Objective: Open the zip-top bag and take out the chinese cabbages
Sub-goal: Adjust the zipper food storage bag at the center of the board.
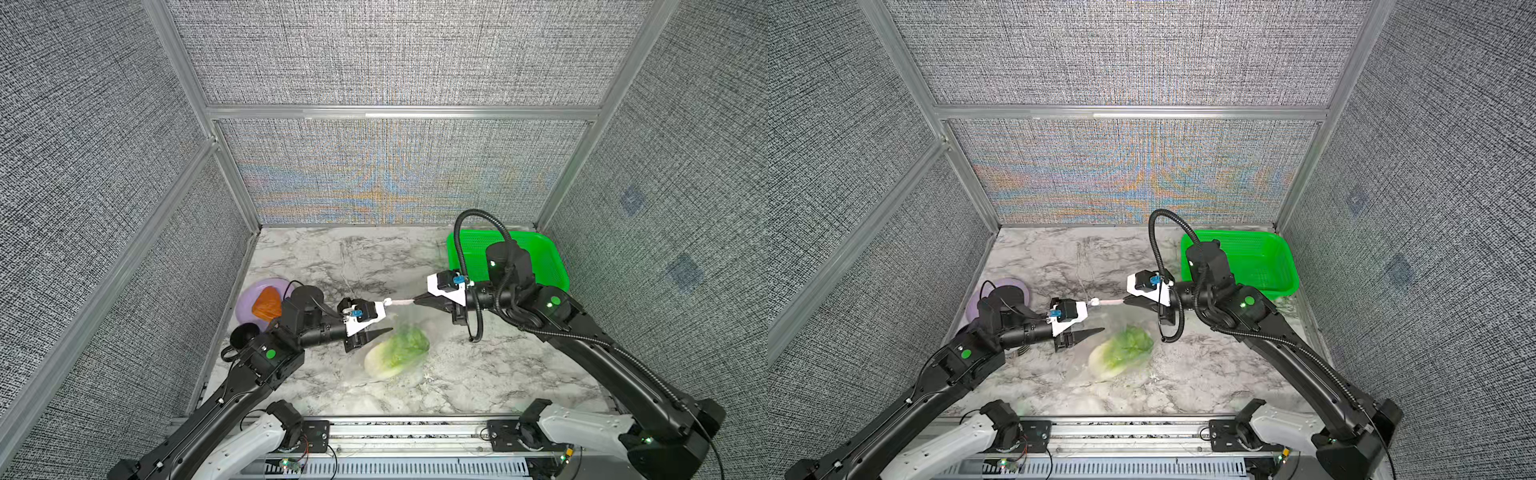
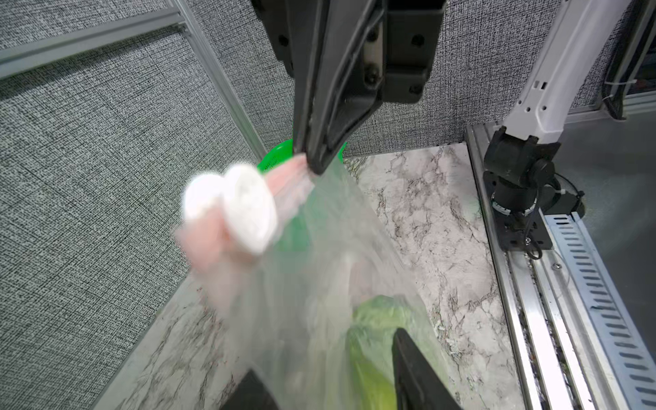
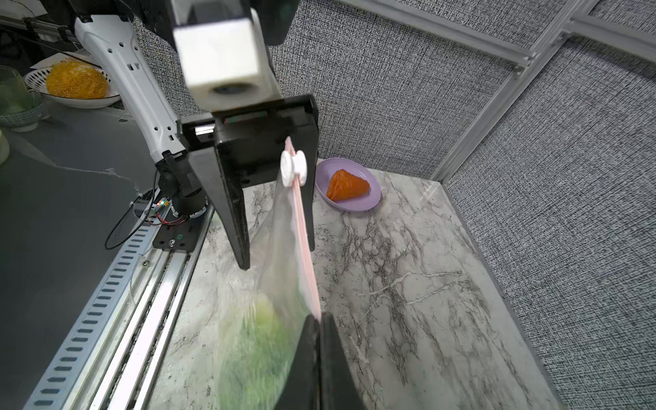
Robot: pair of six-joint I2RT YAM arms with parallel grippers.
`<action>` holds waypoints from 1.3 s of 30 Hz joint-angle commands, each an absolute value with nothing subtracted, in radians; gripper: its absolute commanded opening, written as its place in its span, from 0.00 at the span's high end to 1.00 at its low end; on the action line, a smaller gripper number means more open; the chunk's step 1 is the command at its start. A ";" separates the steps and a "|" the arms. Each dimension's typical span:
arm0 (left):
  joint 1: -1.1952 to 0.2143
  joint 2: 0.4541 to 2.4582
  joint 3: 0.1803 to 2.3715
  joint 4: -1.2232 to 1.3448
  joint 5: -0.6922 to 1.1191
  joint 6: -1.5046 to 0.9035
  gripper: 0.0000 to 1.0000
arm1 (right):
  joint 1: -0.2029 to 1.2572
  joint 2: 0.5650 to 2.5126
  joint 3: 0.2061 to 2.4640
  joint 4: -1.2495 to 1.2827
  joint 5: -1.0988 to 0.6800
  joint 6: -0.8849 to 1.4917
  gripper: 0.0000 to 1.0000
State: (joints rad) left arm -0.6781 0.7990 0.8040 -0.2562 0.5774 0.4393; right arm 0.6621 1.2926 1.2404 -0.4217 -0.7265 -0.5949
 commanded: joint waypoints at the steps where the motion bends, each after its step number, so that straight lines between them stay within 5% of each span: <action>1: -0.679 0.778 0.773 -0.192 0.558 0.393 0.48 | 0.663 1.283 1.243 -0.371 -0.727 -0.591 1.00; 6: -0.678 0.753 0.735 -0.130 0.529 0.358 0.48 | 0.667 1.280 1.252 -0.388 -0.728 -0.598 1.00; 12: -0.679 0.752 0.730 -0.092 0.528 0.337 0.84 | 0.674 1.285 1.255 -0.392 -0.713 -0.600 1.00; 19: -0.678 0.751 0.720 -0.070 0.515 0.328 1.00 | 0.679 1.283 1.257 -0.406 -0.706 -0.609 1.00; 26: -0.678 0.744 0.716 -0.043 0.517 0.303 1.00 | 0.688 1.278 1.218 -0.383 -0.673 -0.609 1.00; 39: -0.679 0.715 0.705 -0.037 0.517 0.287 0.77 | 0.693 1.266 1.204 -0.359 -0.650 -0.610 1.00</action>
